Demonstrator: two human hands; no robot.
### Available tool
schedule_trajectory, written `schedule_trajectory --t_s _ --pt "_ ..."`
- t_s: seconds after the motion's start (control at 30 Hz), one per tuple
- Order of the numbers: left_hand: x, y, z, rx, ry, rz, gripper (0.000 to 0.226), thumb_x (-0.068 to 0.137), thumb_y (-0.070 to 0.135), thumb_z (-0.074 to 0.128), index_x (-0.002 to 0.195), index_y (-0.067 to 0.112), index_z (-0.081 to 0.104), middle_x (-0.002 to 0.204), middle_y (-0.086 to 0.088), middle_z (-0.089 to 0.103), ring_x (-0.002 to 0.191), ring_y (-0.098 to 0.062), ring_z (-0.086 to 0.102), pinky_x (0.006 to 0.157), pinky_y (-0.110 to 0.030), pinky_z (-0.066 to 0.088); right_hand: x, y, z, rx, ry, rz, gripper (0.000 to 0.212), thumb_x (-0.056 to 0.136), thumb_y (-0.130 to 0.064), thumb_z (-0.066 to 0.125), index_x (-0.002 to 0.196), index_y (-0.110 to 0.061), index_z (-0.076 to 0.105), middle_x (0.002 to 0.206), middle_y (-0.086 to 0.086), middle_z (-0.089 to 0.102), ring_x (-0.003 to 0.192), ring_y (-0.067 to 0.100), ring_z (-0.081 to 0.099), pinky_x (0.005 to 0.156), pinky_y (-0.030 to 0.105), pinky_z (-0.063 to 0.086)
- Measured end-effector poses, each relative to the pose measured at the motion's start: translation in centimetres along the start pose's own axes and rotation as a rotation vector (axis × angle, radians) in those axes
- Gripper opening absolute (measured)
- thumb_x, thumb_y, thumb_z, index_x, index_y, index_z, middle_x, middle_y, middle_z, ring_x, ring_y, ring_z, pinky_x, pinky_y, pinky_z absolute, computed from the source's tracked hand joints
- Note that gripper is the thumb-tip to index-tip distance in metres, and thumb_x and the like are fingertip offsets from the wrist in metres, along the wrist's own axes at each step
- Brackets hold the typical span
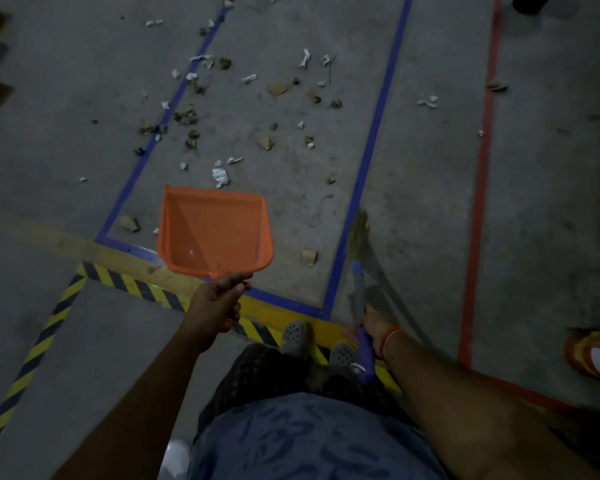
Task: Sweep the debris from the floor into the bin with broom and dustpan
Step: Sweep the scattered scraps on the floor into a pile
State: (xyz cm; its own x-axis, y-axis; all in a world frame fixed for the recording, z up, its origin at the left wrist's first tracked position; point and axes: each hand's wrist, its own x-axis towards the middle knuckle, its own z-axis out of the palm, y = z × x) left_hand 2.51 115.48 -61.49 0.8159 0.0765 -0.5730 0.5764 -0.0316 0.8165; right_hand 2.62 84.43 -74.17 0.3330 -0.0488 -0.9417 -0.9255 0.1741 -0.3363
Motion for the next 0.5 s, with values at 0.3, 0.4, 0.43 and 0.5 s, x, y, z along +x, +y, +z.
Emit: schedule_trajectory --t_s 0.3,0.4,0.43,0.5 --pt "4.3 1.6 -5.7 0.095 -0.117 0.020 0.026 0.103 0.012 0.054 0.125 0.016 0.068 0.095 -0.012 0.063 0.051 -0.014 0.044 0.042 -0.023 0.028 -1.4 2.8 3.7 -0.126 0.152 -0.070 0.055 0.096 0.007 0.035 0.147 -0.015 0.031 0.082 0.012 0.049 0.055 0.020 0.043 0.040 0.023 0.040" --pt "6.4 2.6 -9.4 0.143 -0.199 0.033 0.023 0.104 0.012 0.053 0.120 0.016 0.069 0.076 -0.016 0.049 0.048 -0.015 0.039 0.042 -0.023 0.027 -1.0 6.0 8.6 -0.070 0.213 -0.060 0.034 0.100 -0.006 0.040 0.133 -0.015 0.041 0.068 0.017 0.049 0.040 0.020 0.051 0.037 0.024 0.042" --pt "7.1 3.0 -10.8 0.169 -0.222 0.029 0.022 0.104 0.013 0.054 0.119 0.016 0.070 0.073 -0.015 0.047 0.049 -0.016 0.039 0.042 -0.024 0.027 -1.0 7.1 10.8 -0.074 0.217 -0.050 0.035 0.100 -0.007 0.041 0.134 -0.015 0.041 0.062 0.017 0.049 0.037 0.021 0.051 0.039 0.026 0.043" --pt "8.5 3.6 -14.0 0.214 -0.268 0.028 0.022 0.103 0.014 0.055 0.119 0.017 0.070 0.075 -0.016 0.049 0.052 -0.019 0.038 0.043 -0.025 0.026 -1.1 9.0 15.4 -0.083 0.189 -0.049 0.043 0.099 -0.008 0.040 0.140 -0.021 0.039 0.055 0.016 0.052 0.038 0.023 0.052 0.043 0.030 0.045"
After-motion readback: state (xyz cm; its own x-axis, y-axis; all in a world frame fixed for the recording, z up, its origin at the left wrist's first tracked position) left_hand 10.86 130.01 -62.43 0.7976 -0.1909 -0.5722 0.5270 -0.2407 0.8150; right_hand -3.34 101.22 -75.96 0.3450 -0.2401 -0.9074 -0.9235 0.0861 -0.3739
